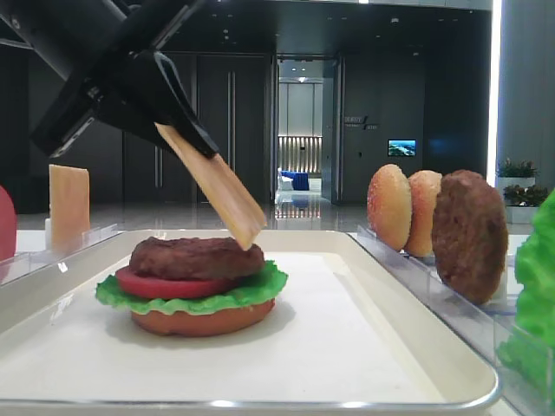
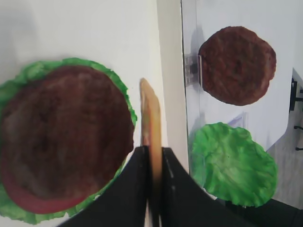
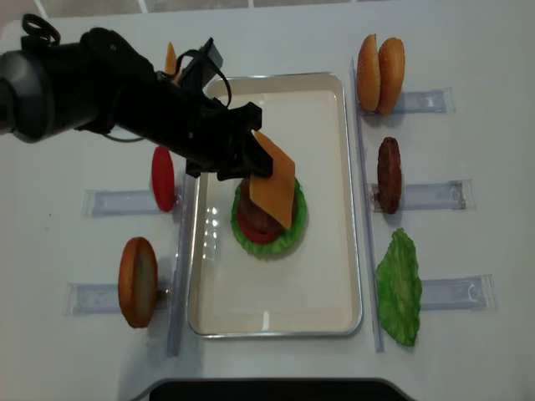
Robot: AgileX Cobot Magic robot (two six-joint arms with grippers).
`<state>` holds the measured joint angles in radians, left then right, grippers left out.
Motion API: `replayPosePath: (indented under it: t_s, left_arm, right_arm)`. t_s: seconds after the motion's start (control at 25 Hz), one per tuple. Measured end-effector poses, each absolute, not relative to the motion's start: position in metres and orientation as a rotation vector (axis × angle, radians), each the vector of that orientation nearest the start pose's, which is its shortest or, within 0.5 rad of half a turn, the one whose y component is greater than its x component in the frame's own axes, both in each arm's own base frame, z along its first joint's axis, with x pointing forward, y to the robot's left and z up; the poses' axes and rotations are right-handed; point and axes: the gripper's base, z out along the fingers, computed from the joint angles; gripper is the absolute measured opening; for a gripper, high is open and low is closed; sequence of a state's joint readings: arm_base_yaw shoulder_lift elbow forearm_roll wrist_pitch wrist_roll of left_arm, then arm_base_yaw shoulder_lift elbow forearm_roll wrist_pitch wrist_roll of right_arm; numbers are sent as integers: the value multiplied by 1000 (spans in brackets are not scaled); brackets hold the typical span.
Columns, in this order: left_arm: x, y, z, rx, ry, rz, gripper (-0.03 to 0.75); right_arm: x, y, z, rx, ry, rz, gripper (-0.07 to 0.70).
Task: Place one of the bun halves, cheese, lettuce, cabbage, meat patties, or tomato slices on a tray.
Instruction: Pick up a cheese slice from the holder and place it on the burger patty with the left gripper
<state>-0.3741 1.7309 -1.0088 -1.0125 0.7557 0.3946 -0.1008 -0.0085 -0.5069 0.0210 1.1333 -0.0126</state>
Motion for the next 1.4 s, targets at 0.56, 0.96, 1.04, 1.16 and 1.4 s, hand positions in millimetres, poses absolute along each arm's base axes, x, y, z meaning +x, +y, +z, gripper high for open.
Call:
replayPosePath:
  t_s: [0.56, 0.96, 1.04, 1.16, 1.4]
  left_arm:
    - [290, -171, 195, 95, 2784, -1052, 30]
    - [289, -168, 193, 165, 2804, -983, 62]
    - [288, -167, 192, 172, 2806, -977, 130]
    - [288, -166, 192, 169, 2815, -964, 309]
    - [291, -144, 191, 100, 2895, -898, 590]
  right_arm:
    - [-10, 3, 273, 90, 2100, -43, 518]
    - [-10, 3, 273, 90, 2100, -43, 518]
    - [-10, 3, 273, 90, 2100, -43, 518]
    - [-10, 3, 273, 90, 2100, -43, 518]
    - [-10, 3, 273, 90, 2100, -43, 518]
